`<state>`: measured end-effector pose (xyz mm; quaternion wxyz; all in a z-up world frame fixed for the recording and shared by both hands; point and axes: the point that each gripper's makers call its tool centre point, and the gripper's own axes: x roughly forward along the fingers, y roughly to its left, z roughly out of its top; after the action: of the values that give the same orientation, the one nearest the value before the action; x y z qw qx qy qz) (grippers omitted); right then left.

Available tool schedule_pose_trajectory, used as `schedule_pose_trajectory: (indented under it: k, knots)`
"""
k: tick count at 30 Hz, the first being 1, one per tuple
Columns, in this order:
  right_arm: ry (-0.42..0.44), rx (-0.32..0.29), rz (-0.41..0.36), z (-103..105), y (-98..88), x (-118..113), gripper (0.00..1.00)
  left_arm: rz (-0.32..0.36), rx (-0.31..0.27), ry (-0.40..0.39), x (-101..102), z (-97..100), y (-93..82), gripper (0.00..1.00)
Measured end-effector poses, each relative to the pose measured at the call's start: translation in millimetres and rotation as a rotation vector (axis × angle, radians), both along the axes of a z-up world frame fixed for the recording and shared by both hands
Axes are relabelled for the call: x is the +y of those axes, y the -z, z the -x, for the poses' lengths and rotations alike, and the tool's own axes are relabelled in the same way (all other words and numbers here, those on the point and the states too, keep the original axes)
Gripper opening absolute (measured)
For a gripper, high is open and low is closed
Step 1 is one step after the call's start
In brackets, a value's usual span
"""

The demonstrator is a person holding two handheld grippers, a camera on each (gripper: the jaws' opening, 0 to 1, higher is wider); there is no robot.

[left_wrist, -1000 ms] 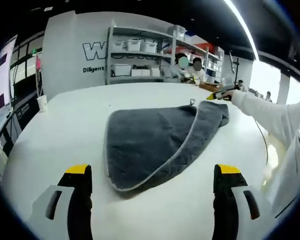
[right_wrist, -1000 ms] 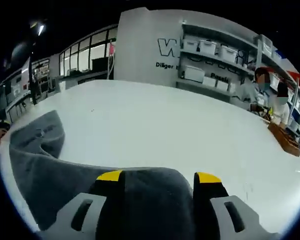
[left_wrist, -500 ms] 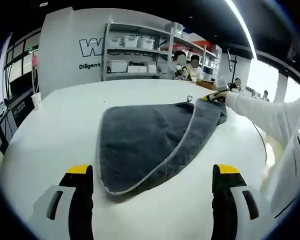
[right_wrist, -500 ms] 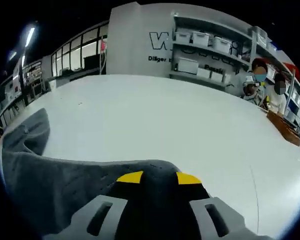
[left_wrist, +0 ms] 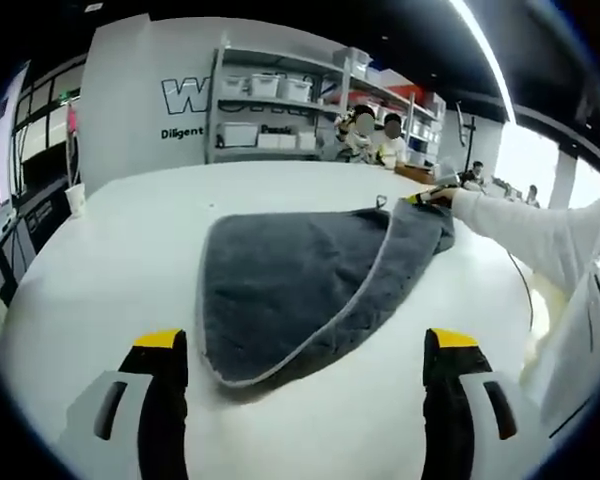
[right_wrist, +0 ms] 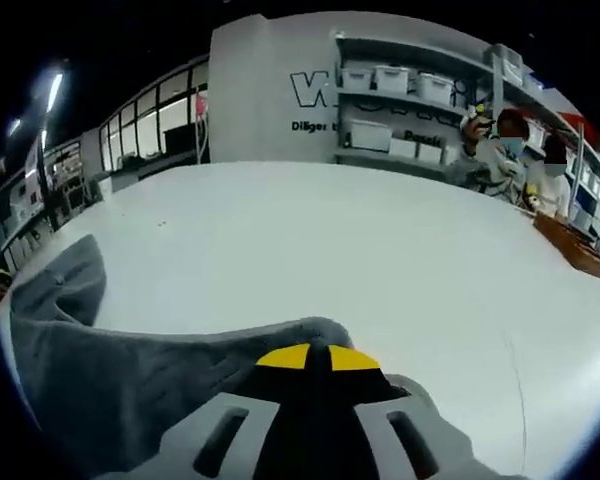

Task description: Open the folded towel by lifting each exposed corner and separating the folded layers until the towel lies flat within the target outline without major curled edges

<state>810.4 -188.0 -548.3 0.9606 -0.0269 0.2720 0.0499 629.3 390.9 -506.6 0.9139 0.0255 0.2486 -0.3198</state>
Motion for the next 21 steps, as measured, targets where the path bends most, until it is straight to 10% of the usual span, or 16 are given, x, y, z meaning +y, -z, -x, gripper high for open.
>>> schedule_pose_trajectory:
  k: [21]
  knots:
    - [-0.084, -0.331, -0.038, 79, -122.6, 2, 0.00, 0.033, -0.037, 0.013, 3, 20.6, -10.8, 0.96]
